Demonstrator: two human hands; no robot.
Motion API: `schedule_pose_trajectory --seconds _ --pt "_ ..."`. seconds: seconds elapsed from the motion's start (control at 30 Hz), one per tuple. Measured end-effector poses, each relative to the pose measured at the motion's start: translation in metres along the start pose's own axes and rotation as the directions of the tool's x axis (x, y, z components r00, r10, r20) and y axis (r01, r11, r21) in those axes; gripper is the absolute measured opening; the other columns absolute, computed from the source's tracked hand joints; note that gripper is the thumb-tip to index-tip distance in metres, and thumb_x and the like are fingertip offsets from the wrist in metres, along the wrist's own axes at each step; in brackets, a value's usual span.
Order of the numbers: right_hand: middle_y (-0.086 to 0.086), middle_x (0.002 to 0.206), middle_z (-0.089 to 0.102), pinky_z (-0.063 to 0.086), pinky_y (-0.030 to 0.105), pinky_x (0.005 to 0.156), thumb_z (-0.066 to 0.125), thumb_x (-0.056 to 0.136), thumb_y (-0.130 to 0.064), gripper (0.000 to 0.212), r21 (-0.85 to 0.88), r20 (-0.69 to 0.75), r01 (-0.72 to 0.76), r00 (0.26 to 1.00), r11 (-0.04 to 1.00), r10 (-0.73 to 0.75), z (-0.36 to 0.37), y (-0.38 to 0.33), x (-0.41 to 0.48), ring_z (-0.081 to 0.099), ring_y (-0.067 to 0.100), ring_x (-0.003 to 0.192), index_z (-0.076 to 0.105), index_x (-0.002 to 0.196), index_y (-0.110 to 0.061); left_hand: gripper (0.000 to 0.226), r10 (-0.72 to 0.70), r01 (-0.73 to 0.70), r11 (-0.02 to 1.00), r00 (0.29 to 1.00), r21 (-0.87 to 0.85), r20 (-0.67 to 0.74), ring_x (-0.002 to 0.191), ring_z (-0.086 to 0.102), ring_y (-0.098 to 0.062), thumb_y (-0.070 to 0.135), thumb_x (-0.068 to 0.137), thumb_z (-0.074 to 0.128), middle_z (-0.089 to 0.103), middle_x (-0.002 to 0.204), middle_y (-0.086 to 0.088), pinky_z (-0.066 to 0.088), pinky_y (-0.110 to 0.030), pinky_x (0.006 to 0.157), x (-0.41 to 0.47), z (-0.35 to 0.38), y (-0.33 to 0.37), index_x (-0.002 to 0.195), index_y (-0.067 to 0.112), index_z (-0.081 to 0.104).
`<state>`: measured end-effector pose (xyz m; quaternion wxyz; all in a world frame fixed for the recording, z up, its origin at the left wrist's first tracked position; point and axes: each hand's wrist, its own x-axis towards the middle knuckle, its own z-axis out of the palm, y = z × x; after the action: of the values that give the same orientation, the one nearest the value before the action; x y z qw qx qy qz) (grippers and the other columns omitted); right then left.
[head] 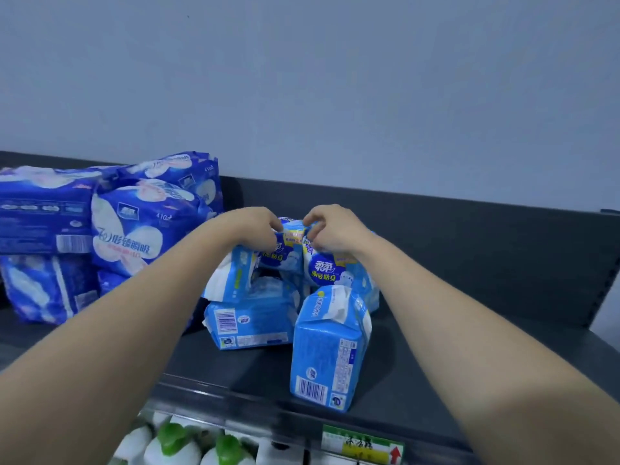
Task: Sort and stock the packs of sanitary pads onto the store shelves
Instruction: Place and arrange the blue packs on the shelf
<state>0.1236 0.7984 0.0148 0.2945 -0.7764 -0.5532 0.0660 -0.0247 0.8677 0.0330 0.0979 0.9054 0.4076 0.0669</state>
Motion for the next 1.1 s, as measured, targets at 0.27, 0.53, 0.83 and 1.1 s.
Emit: schedule_pose_trajectory --seconds 0.27,0.53,0.83,1.1 --pt "-0.011 0.143 0.051 0.040 0.031 0.103 0.070 0.075 -0.007 0.086 -0.288 0.288 0.132 0.956 0.948 -0.046 -0.023 0.019 -0.014 0.046 0.010 0.128 0.035 0.147 -0.040 0.108 0.038 -0.133 0.916 0.968 0.378 0.248 0.143 0.021 -0.025 0.043 0.070 0.081 0.014 0.159 0.002 0.032 -0.041 0.109 -0.008 0.000 -0.006 0.152 0.039 0.010" --pt "0.001 0.114 0.050 0.044 0.029 0.083 0.082 0.070 -0.041 0.053 -0.045 -0.379 0.058 0.923 0.997 -0.071 0.015 0.013 -0.014 0.053 0.018 0.103 0.058 0.112 -0.018 0.072 0.196 -0.133 0.963 0.944 0.234 -0.267 0.114 0.045 -0.022 0.041 0.070 0.081 0.037 0.127 -0.002 0.052 -0.041 0.076 0.007 0.033 -0.008 0.131 0.022 0.048" --pt "-0.013 0.160 0.018 0.013 0.039 0.121 0.084 0.063 -0.054 0.095 0.012 0.486 0.093 0.869 0.996 -0.087 -0.021 0.019 -0.066 0.002 0.008 0.149 0.033 0.143 -0.050 0.046 0.248 -0.141 0.946 0.893 0.291 -0.376 0.117 0.048 -0.018 0.043 0.083 0.064 0.048 0.121 0.005 0.042 -0.038 0.090 0.006 0.053 -0.007 0.126 0.029 0.054" --pt "-0.011 0.162 0.002 0.023 0.040 0.118 0.083 0.068 -0.033 0.090 -0.280 0.397 0.268 0.907 0.922 -0.143 -0.003 0.010 -0.081 -0.002 0.010 0.148 0.036 0.144 -0.042 0.045 0.248 -0.117 0.931 0.898 0.347 -0.364 0.126 0.042 -0.019 0.037 0.087 0.061 0.049 0.126 0.004 0.017 -0.050 0.113 -0.006 0.054 -0.008 0.131 0.030 0.053"
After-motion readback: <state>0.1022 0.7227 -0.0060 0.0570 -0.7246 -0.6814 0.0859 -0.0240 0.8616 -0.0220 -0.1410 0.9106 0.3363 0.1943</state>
